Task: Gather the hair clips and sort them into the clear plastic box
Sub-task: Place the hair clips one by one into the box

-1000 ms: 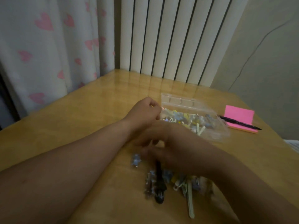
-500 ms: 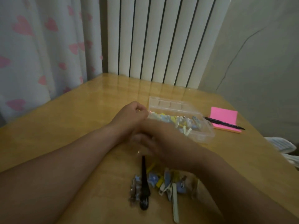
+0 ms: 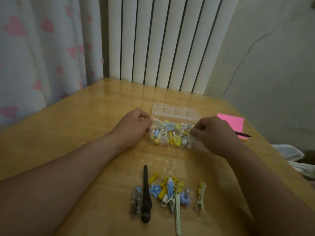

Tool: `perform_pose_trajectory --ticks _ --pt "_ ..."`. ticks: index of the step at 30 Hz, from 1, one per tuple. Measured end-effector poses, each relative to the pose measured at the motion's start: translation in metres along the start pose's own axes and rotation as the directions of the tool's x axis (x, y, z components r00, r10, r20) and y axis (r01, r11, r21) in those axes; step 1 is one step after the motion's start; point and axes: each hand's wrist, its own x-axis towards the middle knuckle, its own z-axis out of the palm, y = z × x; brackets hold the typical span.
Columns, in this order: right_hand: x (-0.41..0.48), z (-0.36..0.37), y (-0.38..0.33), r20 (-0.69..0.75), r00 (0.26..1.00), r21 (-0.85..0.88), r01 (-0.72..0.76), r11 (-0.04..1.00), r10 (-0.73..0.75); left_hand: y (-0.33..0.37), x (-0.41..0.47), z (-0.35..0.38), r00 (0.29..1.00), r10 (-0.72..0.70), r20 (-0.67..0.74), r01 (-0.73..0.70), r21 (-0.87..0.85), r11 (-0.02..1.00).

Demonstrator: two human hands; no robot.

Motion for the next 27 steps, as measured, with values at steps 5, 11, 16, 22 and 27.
perform_pose_trajectory --ticks 5,11,16,22,27 --pt "0.001 0.006 0.0 -0.056 0.998 -0.003 -0.016 1.0 0.016 0.001 0.0 0.0 1.0 0.003 0.005 -0.003 0.004 1.0" --pt "0.0 0.006 0.001 -0.056 0.998 0.005 -0.01 1.0 0.01 0.001 0.0 0.0 1.0 -0.008 0.005 0.008 -0.002 1.0" --pt "0.0 0.005 0.003 -0.08 0.997 0.027 0.008 1.0 -0.005 0.001 -0.001 0.0 1.0 -0.001 0.002 0.001 0.021 1.0" --pt "-0.01 -0.009 -0.02 -0.119 0.978 0.14 0.185 0.973 -0.169 0.003 -0.003 -0.001 1.0 -0.006 0.007 0.006 0.025 1.0" --pt "-0.033 -0.021 -0.058 0.365 0.848 0.198 0.332 0.922 -0.383 0.002 -0.003 -0.001 1.0 0.012 0.004 -0.012 0.026 1.0"
